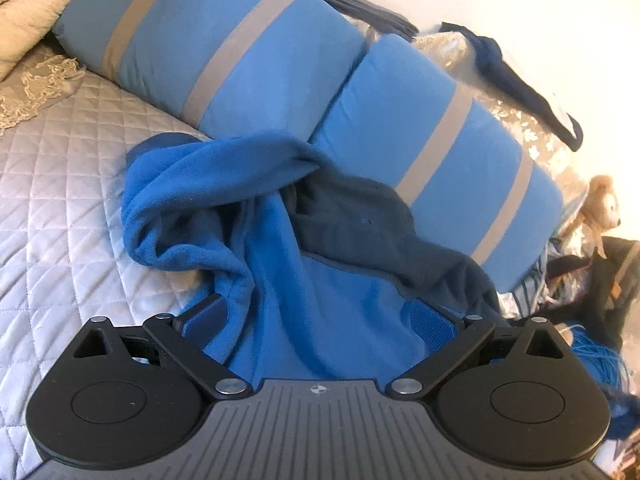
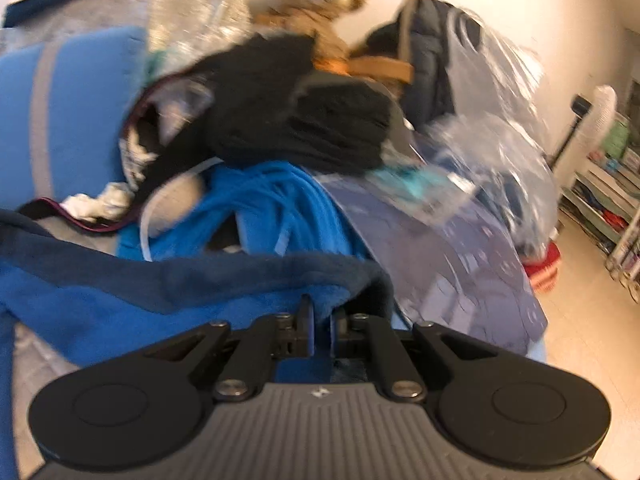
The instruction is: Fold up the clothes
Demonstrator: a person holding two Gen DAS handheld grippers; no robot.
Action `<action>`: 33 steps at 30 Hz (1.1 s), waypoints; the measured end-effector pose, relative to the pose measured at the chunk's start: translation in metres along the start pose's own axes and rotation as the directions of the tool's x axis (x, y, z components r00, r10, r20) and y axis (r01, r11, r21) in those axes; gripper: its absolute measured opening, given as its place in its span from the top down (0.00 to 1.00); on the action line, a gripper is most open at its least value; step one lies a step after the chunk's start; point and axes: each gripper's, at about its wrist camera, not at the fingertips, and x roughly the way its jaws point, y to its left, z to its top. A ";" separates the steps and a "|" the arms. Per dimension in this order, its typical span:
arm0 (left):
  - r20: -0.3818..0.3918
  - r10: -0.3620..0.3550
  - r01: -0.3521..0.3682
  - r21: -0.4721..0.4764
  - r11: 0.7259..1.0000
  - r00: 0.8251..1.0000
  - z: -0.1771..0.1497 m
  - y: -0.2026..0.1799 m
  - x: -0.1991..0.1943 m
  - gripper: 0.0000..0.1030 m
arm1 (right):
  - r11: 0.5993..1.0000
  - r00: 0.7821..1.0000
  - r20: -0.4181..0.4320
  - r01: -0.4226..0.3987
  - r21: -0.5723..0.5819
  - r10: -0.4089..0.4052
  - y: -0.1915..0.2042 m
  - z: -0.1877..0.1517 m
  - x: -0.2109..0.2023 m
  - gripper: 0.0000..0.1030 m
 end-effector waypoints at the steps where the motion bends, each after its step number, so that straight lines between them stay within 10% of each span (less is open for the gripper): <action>1: -0.007 0.005 -0.005 0.001 1.000 1.000 0.000 0.000 0.002 0.03 | 1.000 1.000 -0.007 0.008 0.001 -0.008 -0.004 -0.004 0.005 0.92; 10: -0.042 0.015 -0.014 0.017 1.000 0.999 -0.005 -0.001 0.010 0.03 | 0.998 0.997 -0.070 -0.025 0.061 0.029 -0.023 -0.012 0.030 0.91; 13: -0.049 0.017 -0.017 0.014 1.000 0.999 -0.006 -0.001 0.012 0.03 | 0.993 0.993 -0.107 -0.046 0.113 0.058 -0.030 -0.015 0.028 0.72; 23: -0.068 0.020 -0.019 0.012 1.000 0.997 -0.006 0.001 0.013 0.03 | 0.941 0.943 -0.208 -0.200 0.274 0.261 -0.043 -0.051 0.023 0.65; 33: -0.082 0.016 -0.015 0.010 1.000 0.997 -0.008 0.002 0.014 0.03 | 0.777 0.919 0.010 -0.339 0.531 0.394 -0.071 -0.082 0.006 0.53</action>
